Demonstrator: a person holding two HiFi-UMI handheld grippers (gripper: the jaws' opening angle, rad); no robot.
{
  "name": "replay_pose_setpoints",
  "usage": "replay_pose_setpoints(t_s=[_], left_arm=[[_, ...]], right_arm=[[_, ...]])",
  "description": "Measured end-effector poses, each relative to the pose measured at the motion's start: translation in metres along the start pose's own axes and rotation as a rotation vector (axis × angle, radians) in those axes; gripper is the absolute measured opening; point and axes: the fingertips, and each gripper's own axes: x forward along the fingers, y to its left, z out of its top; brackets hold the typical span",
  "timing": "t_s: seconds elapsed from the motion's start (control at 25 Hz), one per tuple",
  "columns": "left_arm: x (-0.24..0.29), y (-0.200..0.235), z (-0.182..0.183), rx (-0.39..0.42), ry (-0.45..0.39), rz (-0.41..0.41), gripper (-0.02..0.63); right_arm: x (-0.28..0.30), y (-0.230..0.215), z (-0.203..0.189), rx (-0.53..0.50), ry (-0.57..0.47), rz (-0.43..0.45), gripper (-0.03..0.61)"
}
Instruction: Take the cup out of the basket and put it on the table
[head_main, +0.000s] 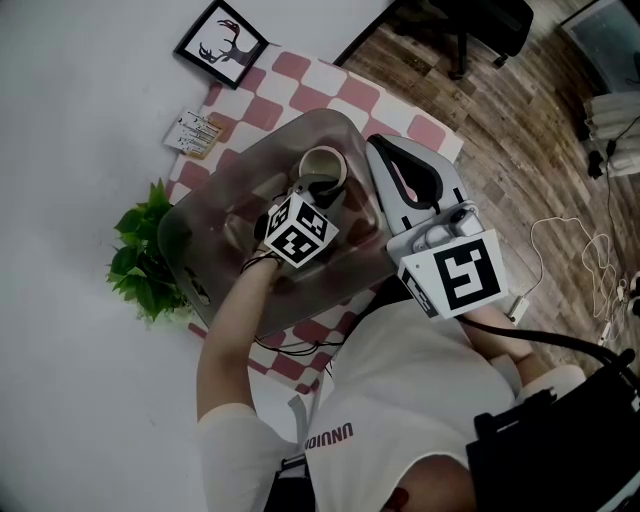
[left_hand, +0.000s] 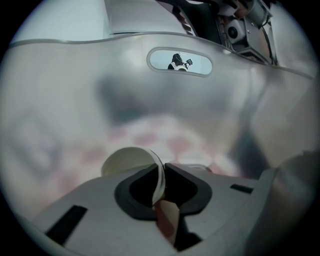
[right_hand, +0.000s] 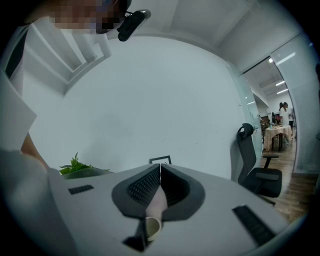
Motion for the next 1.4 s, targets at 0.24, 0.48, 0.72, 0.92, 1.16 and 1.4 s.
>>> replay_pose_setpoints(t_s=[0.24,0.48,0.72,0.92,1.16,1.4], left_arm=[[-0.003,0.0,0.003,-0.004,-0.006,0.003,0.054],[-0.009,0.002,0.006,-0.013,-0.015,0.008,0.053],[-0.017,0.002,0.009,-0.021,-0.018,0.014,0.054],[-0.028,0.002,0.016,-0.023,-0.023,0.03,0.054],[-0.044,0.002,0.023,-0.026,-0.041,0.058,0.054],[-0.059,0.004,0.027,-0.038,-0.053,0.095,0.054]], right_arm=[[0.0,-0.001,-0.001,0.002,-0.001,-0.006,0.02],[-0.001,-0.002,0.0,0.001,-0.008,-0.014,0.02],[-0.004,-0.002,0.004,0.005,-0.02,-0.011,0.02],[-0.006,-0.002,0.007,0.008,-0.026,-0.003,0.02],[-0.007,0.001,0.01,0.011,-0.038,0.014,0.019],[-0.008,0.005,0.014,0.011,-0.051,0.036,0.02]])
